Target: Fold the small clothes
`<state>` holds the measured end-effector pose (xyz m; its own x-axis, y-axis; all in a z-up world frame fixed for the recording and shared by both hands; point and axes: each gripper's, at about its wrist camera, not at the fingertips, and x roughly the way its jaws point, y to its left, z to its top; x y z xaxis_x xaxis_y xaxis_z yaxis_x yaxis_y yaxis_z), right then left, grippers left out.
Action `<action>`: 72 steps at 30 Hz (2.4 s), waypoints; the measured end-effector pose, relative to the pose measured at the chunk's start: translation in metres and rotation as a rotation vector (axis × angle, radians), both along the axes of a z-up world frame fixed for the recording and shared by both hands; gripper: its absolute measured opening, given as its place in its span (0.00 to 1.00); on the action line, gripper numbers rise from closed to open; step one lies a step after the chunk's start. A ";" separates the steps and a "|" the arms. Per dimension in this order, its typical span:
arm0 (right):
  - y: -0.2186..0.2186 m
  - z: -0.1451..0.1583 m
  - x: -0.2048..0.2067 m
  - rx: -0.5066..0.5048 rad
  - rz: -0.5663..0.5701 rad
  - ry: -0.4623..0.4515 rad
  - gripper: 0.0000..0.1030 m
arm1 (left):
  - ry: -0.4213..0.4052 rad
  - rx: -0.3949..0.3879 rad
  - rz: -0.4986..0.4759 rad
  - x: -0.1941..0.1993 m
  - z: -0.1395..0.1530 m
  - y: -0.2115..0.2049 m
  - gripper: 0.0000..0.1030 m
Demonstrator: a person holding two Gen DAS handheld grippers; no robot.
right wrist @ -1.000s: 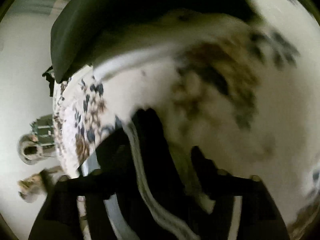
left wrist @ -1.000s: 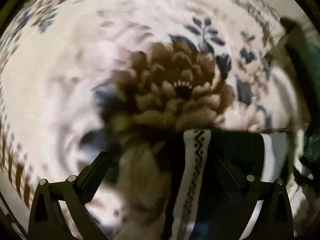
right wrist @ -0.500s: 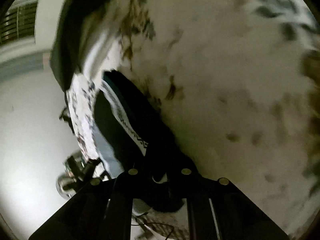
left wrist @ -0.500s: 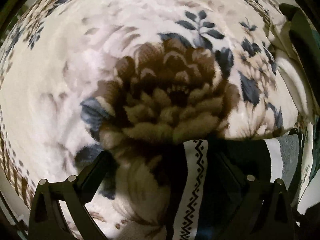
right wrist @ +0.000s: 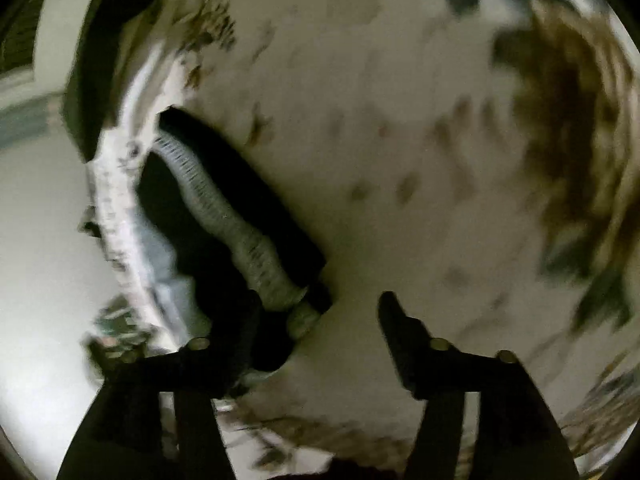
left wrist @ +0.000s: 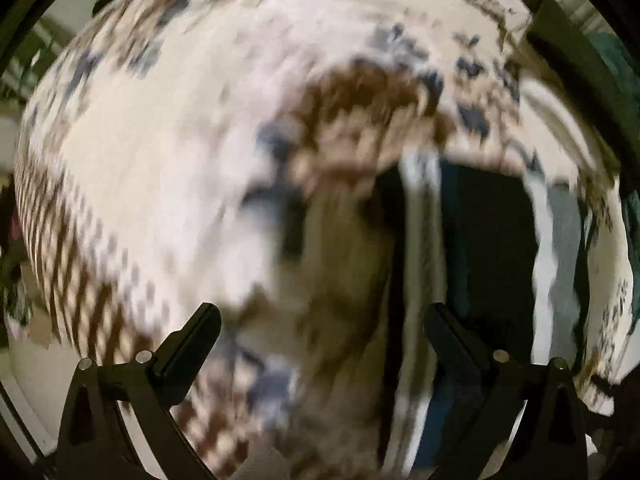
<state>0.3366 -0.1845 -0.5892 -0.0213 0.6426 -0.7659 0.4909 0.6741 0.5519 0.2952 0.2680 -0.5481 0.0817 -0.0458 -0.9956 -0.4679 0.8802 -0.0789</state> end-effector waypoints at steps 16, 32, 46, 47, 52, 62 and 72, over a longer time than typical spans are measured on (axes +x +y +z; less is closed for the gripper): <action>0.039 -0.032 -0.018 0.041 0.027 -0.051 0.53 | 0.055 -0.186 0.087 -0.056 -0.029 -0.037 1.00; 0.015 0.027 -0.006 0.044 -0.194 -0.280 0.09 | -0.008 -0.178 0.025 -0.035 -0.034 -0.101 1.00; 0.077 0.044 0.115 -0.286 0.281 -0.341 0.75 | -0.179 -0.064 0.117 0.041 -0.020 -0.052 1.00; 0.088 0.031 0.132 -0.257 0.307 -0.346 0.75 | -0.183 -0.052 0.115 0.053 -0.023 -0.047 1.00; 0.132 -0.021 0.199 -0.101 0.440 -0.334 0.15 | -0.163 -0.043 0.091 0.095 -0.046 -0.018 1.00; 0.139 0.006 0.207 -0.234 0.470 -0.490 0.14 | -0.161 -0.072 0.129 0.092 -0.058 -0.012 1.00; 0.100 -0.061 0.200 0.200 0.575 -0.089 0.65 | -0.238 -0.431 0.077 -0.015 -0.045 -0.022 1.00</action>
